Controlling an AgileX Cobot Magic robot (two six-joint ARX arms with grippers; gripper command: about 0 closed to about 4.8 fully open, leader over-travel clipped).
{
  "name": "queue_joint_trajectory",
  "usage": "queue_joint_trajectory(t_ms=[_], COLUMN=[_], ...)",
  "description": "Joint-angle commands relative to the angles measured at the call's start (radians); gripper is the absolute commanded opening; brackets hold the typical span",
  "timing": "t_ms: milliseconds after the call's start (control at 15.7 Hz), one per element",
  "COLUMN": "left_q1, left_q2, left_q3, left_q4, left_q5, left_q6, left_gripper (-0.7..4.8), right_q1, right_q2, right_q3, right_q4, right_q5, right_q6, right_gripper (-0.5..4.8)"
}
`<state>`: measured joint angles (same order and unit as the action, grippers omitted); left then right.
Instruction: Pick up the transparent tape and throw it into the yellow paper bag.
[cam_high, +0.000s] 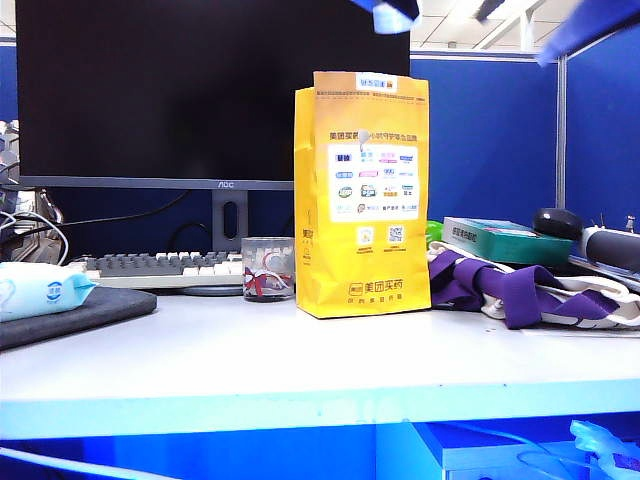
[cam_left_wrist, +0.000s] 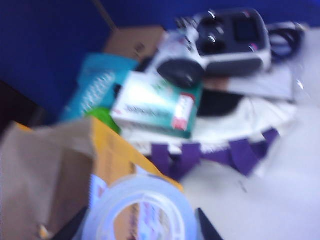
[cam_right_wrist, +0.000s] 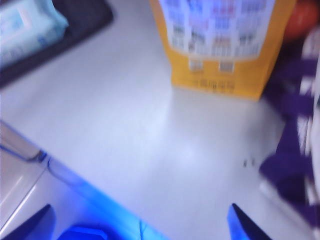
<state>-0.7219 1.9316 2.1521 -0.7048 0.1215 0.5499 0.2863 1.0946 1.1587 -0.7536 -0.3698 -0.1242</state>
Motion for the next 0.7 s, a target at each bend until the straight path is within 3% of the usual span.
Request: queue_joint_trajectory(t_ms=[64, 254, 509, 700], left_q1=[0.029, 0.102, 0.185, 0.192], left_q2=[-0.009, -0.009, 0.027, 0.074], left_q3=[0.003, 0.003, 0.003, 0.003], left_q4=[0.100, 0.210, 0.254, 0.250], left_q5=[-0.024, -0.029, 0.138, 0.152], left_q6=[0.042, 0.051, 0.013, 0.015], left_gripper=[2.37, 2.37, 2.37, 2.37], right_q1=[0.000, 0.000, 0.000, 0.000], right_q2=[-0.003, -0.003, -0.002, 0.003], right_q3=[0.026, 0.031, 0.031, 0.031], right_q4=[0.062, 0.082, 0.145, 0.183], right_q5=[-0.018, -0.018, -0.019, -0.056], right_q6=[0.002, 0.002, 0.004, 0.038], right_gripper=[4.79, 4.79, 4.79, 4.79])
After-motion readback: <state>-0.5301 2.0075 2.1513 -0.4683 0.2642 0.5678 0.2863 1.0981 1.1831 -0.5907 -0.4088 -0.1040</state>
